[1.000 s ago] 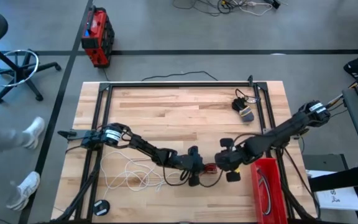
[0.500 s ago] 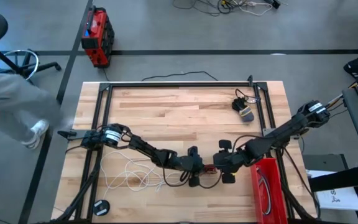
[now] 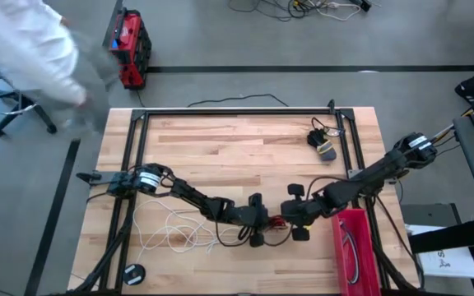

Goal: Coil cords
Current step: Coil the red wire onto the spool

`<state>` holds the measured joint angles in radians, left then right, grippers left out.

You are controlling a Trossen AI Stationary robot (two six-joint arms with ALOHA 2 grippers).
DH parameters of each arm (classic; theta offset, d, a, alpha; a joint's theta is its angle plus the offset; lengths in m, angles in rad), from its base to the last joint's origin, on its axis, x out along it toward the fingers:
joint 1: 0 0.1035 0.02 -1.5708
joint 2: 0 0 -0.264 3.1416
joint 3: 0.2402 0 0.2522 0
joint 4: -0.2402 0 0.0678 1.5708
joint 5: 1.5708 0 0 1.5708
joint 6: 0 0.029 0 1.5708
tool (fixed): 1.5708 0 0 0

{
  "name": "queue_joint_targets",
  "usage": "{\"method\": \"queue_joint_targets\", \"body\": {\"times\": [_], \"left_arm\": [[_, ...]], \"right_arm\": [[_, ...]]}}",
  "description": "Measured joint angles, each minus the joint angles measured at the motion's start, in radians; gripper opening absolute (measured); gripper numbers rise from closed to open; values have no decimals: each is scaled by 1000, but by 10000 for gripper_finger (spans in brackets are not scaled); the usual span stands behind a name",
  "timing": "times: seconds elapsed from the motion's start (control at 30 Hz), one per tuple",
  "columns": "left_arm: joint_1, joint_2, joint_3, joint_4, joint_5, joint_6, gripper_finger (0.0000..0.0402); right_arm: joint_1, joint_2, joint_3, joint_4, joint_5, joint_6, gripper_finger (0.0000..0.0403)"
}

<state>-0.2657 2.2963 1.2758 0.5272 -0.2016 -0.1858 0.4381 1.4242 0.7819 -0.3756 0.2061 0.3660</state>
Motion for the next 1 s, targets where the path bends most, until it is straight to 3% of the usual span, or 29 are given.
{"method": "queue_joint_targets", "body": {"times": [0.2, 0.47, 0.73, 1.0], "left_arm": [[-1, 0, 0, 8, -3, 57, 0], [0, 0, 4, 11, -18, 73, 0], [0, 0, 4, 11, -18, 94, 0], [1, -43, 7, -104, -22, 168, 26]], "right_arm": [[-11, 0, -2, 39, -74, -30, 3], [-12, 21, -2, 74, -82, -20, 18], [-12, 120, 10, 102, -113, 35, 25], [-13, 97, 61, -88, -131, -2, 2]]}}
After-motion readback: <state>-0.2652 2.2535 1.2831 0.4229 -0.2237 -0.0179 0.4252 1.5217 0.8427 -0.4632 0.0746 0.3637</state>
